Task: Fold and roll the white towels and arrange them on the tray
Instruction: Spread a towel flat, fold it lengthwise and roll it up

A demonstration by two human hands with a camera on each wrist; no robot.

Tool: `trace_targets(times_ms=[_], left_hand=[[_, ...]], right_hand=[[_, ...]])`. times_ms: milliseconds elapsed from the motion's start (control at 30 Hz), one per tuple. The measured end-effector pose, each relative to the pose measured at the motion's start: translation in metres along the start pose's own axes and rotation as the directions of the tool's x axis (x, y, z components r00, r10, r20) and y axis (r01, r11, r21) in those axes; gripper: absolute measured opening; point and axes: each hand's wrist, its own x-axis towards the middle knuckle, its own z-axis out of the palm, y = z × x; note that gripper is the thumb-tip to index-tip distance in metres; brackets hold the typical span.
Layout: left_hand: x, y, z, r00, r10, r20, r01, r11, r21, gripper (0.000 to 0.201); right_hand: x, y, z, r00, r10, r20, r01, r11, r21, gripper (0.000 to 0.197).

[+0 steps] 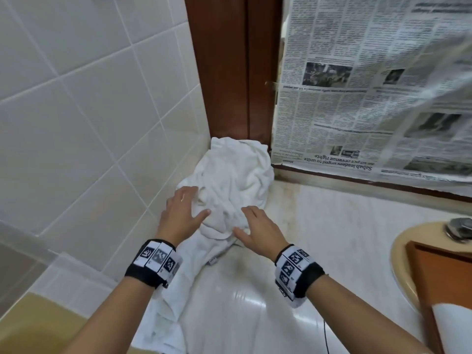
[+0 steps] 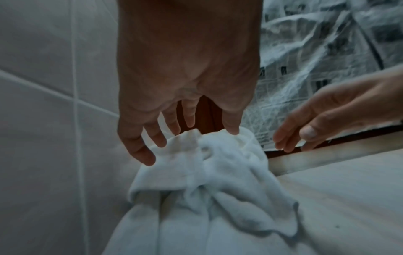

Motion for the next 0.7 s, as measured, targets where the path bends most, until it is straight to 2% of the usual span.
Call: trace_targets(times_ms=[133,300,400,467,567,700], left_hand=[[0.019,-0.006,0.002,0.998,-0.039,-0.051,0.037,0.999,-0.032,0.067],[0.021,0.000,-0.003,0.985,-0.033,-0.167,0.010,0.991,-0.137,0.031],[0.007,0.011,-0.015,0.985,-0.013,-0.174,-0.018,0.985,-0.172,0.029],[-0.008,0.022,-0.025,0.980,0.044,-0.192,-0.078,0.982,-0.174,0.027],[-0.029,0.033,-0.037,0.967,0.125,-0.222,-0.163,0.973,-0.161,0.027],[-0.045,0.020,-0.030,0.962,0.147,-0.229,-0.179,0.976,-0.124,0.028]], right_hand=[[0.040,-0.010,0.006,0.998,-0.066,0.013,0.066,0.998,0.018,0.062],[0.072,-0.026,0.008,0.987,-0.158,-0.034,0.159,0.986,0.040,0.068],[0.079,-0.033,0.009,0.977,-0.205,-0.053,0.208,0.976,0.059,0.069],[0.079,-0.036,0.010,0.964,-0.258,-0.070,0.265,0.957,0.119,0.062],[0.074,-0.037,0.011,0.916,-0.367,-0.164,0.393,0.904,0.170,0.033],[0.054,-0.038,-0.003,0.887,-0.370,-0.275,0.437,0.865,0.247,0.027]])
